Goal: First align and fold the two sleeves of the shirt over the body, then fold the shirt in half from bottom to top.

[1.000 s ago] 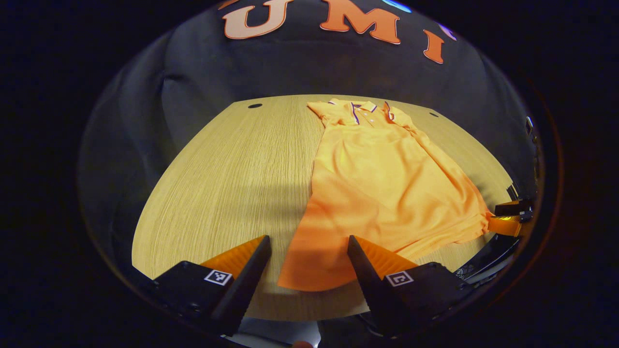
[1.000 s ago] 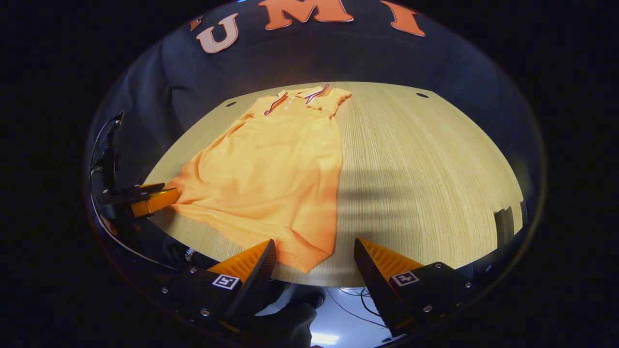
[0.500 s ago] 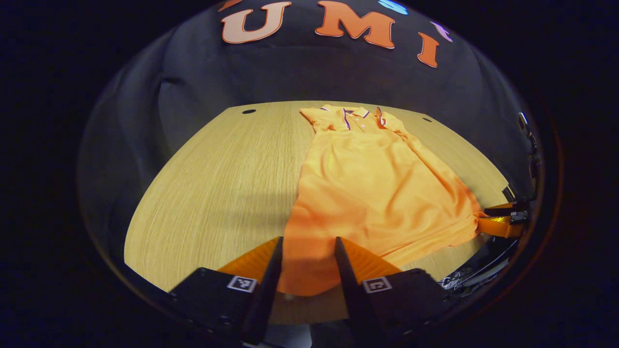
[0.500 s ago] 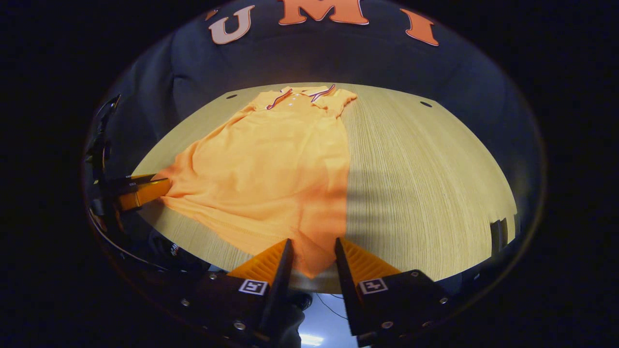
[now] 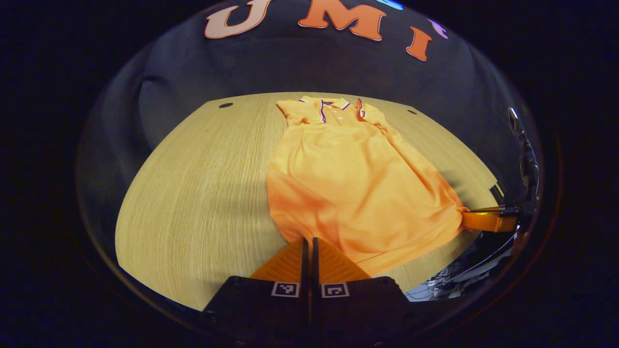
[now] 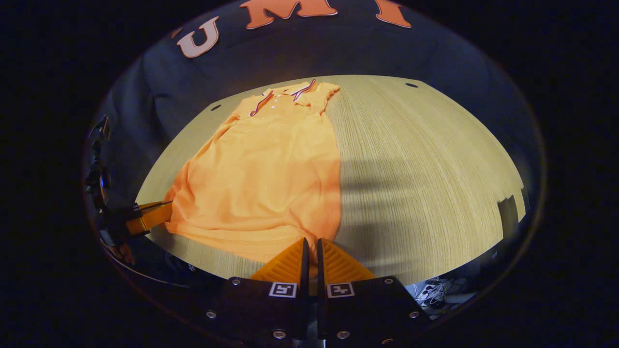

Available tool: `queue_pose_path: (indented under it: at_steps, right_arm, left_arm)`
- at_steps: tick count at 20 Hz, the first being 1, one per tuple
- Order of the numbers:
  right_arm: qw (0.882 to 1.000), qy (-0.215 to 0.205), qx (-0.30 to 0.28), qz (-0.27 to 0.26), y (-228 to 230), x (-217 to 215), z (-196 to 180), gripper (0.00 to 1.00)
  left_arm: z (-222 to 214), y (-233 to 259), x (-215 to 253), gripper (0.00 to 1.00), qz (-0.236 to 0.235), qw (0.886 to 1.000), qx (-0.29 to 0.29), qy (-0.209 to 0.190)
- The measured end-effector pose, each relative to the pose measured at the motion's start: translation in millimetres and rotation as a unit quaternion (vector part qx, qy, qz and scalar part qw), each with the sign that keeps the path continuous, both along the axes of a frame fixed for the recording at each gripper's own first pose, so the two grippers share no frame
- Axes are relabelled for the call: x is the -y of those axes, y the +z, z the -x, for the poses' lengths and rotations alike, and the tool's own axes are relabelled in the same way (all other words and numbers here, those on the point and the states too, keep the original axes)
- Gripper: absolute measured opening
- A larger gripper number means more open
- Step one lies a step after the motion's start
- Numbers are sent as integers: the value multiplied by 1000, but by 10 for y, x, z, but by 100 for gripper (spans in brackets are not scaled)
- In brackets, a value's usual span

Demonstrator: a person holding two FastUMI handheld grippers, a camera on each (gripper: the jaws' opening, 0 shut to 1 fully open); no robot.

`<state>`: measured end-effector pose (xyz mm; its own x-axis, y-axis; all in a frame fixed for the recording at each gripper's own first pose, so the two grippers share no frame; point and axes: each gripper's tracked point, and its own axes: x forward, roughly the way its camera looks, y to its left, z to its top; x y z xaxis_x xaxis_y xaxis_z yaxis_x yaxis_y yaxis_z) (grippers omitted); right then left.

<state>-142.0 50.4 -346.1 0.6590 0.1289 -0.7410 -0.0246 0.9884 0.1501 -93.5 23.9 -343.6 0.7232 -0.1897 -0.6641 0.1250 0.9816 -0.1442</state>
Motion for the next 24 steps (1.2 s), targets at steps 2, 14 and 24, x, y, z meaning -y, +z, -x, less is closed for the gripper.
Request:
queue_pose_path:
  at_steps: [2, 14, 24]
  right_arm:
    - [1000, -3, 12, -9, 110, 7, -63, 8]
    - [998, 24, 63, 15, 411, 176, -442, 8]
    - [1000, 19, 1, 11, -116, 205, -305, 49]
  left_arm:
    - [-31, 115, -27, 2, 2, 1000, 8, 5]
    - [-357, 566, -15, 2, 28, 997, 46, 45]
    - [-260, 437, -92, 2, 19, 998, 30, 57]
